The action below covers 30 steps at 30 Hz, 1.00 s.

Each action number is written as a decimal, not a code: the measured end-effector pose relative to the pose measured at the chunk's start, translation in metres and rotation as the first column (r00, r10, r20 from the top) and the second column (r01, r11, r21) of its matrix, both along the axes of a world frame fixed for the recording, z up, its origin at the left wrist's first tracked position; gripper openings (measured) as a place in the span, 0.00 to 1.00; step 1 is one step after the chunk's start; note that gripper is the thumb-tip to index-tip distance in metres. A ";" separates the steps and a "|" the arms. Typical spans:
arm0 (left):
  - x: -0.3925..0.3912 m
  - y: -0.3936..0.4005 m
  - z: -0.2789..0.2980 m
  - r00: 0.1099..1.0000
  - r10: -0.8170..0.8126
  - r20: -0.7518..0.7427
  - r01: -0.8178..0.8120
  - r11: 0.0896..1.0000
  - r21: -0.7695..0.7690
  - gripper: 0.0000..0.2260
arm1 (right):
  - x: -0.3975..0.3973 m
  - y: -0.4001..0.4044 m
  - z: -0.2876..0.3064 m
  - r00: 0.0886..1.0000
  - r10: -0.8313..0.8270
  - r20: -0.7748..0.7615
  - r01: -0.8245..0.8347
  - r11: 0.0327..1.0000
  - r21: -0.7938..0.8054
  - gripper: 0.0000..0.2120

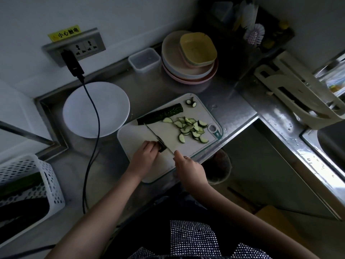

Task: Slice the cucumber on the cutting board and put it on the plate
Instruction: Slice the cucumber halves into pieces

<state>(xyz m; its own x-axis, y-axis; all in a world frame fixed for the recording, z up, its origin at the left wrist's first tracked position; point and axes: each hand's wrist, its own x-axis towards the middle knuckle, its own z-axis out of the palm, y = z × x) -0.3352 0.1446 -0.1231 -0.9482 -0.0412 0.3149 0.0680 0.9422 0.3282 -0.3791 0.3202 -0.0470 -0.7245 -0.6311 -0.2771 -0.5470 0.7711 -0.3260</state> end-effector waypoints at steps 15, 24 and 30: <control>0.000 0.001 0.002 1.000 0.003 -0.005 -0.003 0.999 0.032 0.10 | -0.002 -0.003 -0.009 0.989 -0.065 0.132 0.057 0.996 0.064 0.04; 0.000 0.003 0.005 1.000 0.013 -0.019 -0.012 1.000 0.026 0.10 | -0.004 -0.003 -0.006 0.987 -0.086 0.138 0.073 0.992 0.099 0.03; 0.006 0.004 0.005 0.999 0.034 0.028 -0.035 0.999 0.042 0.12 | -0.005 -0.003 0.010 0.984 -0.154 0.091 0.155 0.988 -0.005 0.07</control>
<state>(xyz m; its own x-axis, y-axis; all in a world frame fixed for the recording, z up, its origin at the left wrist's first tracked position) -0.3297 0.1483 -0.1180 -0.9544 -0.0864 0.2858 0.0264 0.9290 0.3692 -0.3845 0.3174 -0.0367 -0.7859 -0.5171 -0.3390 -0.3894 0.8398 -0.3783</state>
